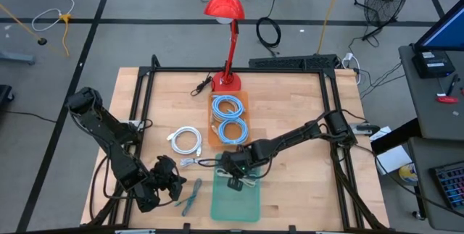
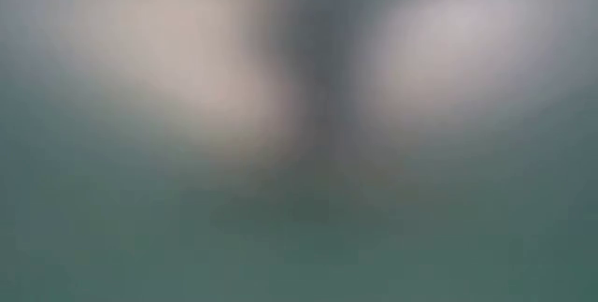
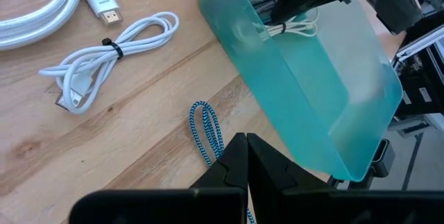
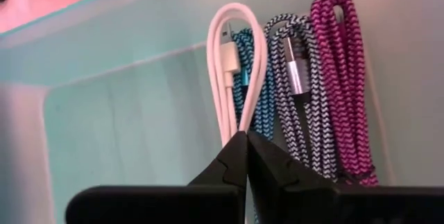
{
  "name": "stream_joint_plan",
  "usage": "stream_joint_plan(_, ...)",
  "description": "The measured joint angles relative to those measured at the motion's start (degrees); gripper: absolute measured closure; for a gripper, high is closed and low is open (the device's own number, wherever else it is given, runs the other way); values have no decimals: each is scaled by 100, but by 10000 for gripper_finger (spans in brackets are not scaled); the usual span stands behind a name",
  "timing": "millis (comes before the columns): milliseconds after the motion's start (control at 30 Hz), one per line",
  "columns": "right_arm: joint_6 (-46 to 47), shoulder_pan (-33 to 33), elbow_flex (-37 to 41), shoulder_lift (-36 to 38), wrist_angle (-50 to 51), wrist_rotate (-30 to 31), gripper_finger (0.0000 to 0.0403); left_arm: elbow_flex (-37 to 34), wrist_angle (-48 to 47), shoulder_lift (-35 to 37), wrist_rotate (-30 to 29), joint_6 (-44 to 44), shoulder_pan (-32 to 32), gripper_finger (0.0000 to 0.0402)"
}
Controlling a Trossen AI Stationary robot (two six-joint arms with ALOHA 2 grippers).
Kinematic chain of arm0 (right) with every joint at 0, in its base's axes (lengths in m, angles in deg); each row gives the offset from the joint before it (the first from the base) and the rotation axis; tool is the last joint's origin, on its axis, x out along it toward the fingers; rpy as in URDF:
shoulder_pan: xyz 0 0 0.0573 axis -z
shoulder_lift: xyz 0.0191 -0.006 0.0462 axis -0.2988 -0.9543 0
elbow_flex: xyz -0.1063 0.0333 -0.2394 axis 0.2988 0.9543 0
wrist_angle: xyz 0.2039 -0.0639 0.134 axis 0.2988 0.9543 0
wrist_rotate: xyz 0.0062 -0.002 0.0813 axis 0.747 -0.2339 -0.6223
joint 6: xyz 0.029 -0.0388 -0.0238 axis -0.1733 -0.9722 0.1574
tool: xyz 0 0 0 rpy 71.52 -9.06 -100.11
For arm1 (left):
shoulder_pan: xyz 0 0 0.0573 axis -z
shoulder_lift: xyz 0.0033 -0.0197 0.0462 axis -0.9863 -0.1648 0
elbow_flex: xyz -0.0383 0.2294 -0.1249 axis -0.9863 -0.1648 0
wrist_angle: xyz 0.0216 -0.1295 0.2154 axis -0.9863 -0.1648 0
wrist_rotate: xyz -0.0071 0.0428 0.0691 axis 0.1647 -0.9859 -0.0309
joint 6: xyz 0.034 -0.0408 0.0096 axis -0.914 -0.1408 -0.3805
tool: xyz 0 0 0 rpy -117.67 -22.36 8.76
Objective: Sort cables
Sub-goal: Adjust the charger cables in the blue bin
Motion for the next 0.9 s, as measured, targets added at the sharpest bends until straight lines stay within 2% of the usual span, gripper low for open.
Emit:
stream_joint_plan(300, -65, -30, 27, 116, -30, -162, 403, 0, -2, 0, -4, 7, 0, 401)
stream_joint_plan(500, -152, -83, 30, 435, -482, -762, 403, 0, 5, 0, -31, 9, 0, 401)
stream_joint_plan(600, -193, -146, 17, 453, -486, -802, 399, 0, 2, 0, -52, 9, 0, 401)
stream_joint_plan(733, -149, -197, 28, 421, -317, -876, 368, 0, 3, 0, -63, 3, 0, 401)
stream_joint_plan(900, -250, -190, 31, 313, -218, -597, 301, 0, 5, 0, -250, -16, 0, 401)
